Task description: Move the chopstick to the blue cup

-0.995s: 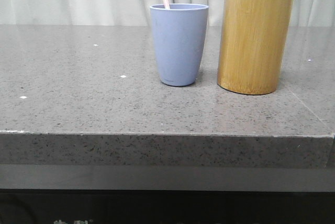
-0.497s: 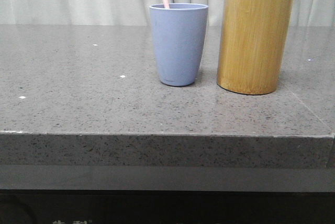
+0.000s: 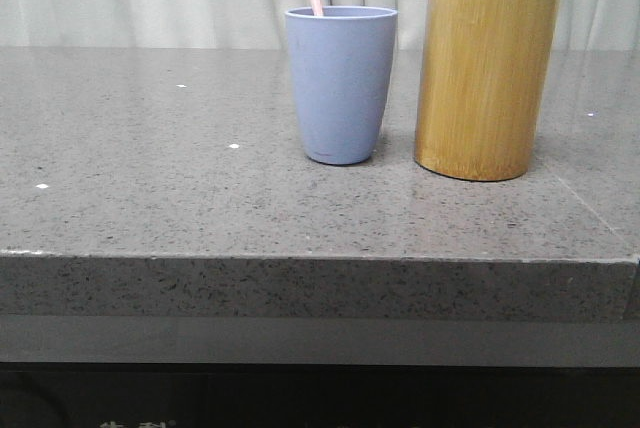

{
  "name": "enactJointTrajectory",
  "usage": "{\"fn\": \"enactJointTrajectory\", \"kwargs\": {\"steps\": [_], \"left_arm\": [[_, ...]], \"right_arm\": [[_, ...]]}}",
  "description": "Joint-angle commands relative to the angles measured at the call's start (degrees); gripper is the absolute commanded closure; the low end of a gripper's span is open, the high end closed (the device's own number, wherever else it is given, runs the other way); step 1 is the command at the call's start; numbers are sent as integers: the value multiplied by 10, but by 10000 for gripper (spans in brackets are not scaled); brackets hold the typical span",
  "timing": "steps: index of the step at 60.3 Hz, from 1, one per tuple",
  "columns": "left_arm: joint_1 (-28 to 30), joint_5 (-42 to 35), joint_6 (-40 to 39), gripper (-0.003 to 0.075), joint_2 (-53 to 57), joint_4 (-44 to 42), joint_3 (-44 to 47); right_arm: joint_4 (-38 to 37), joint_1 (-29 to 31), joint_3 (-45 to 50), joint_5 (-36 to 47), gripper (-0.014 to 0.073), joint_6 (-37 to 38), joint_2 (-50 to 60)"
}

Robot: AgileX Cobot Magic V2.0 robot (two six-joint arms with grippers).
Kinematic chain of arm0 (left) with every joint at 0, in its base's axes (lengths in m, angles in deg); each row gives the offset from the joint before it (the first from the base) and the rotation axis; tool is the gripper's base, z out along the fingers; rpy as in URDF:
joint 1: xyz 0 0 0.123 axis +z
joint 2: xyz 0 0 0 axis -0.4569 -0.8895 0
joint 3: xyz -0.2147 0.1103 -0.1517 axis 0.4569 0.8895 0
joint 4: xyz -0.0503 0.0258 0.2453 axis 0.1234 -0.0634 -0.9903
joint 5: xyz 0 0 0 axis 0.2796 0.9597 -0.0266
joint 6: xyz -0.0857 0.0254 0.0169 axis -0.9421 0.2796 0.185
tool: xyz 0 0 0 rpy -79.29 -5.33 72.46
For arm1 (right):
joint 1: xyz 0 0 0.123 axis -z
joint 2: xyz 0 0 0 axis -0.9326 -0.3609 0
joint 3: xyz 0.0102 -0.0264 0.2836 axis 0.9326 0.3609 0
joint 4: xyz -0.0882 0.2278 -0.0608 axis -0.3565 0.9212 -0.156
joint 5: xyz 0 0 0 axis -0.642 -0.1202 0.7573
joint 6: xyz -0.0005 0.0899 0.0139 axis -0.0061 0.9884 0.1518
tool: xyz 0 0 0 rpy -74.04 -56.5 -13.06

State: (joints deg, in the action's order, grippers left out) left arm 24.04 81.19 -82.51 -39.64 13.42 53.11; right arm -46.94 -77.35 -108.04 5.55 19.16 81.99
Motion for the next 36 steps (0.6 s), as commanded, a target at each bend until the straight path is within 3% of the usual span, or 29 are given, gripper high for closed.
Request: {"fn": "enactJointTrajectory", "kwargs": {"steps": [1,23,36], "left_arm": [[0,-45,-5,739,13,5,5],[0,-45,-5,739,13,5,5],[0,-45,-5,739,13,5,5]], "right_arm": [[-2,4,-13,49,662,-2,-6],[-3,4,-10,50,662,-2,-6],[-21,29,84,110,662,-3,19]]}}
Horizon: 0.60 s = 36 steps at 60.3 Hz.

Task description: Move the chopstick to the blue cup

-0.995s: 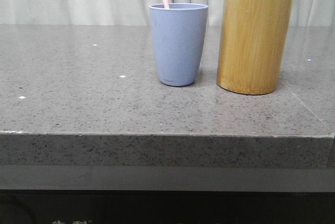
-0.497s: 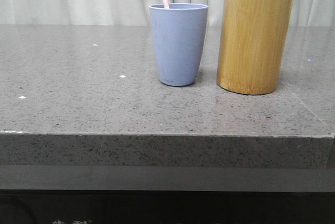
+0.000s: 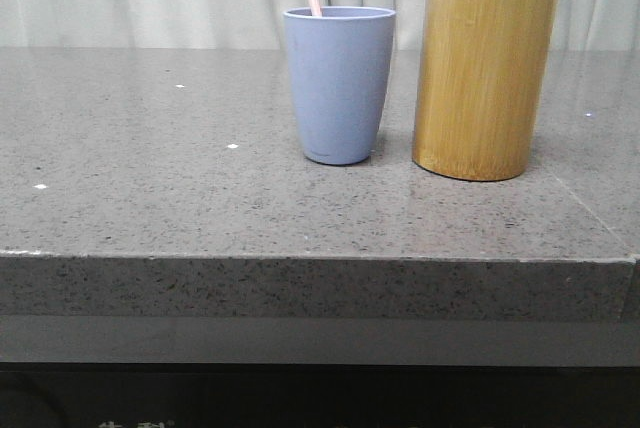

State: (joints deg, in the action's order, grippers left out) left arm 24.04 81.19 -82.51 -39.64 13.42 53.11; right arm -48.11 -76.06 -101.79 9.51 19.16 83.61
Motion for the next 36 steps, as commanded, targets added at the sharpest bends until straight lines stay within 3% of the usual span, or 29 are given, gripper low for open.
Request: {"fn": "enactJointTrajectory", "kwargs": {"steps": [1,19,36], "left_arm": [[0,-45,-5,739,13,5,5],[0,-45,-5,739,13,5,5],[0,-45,-5,739,13,5,5]], "right_arm": [[-10,20,29,78,662,-3,6],[-7,75,149,126,662,-2,60],[-7,75,150,103,662,-2,61]]}}
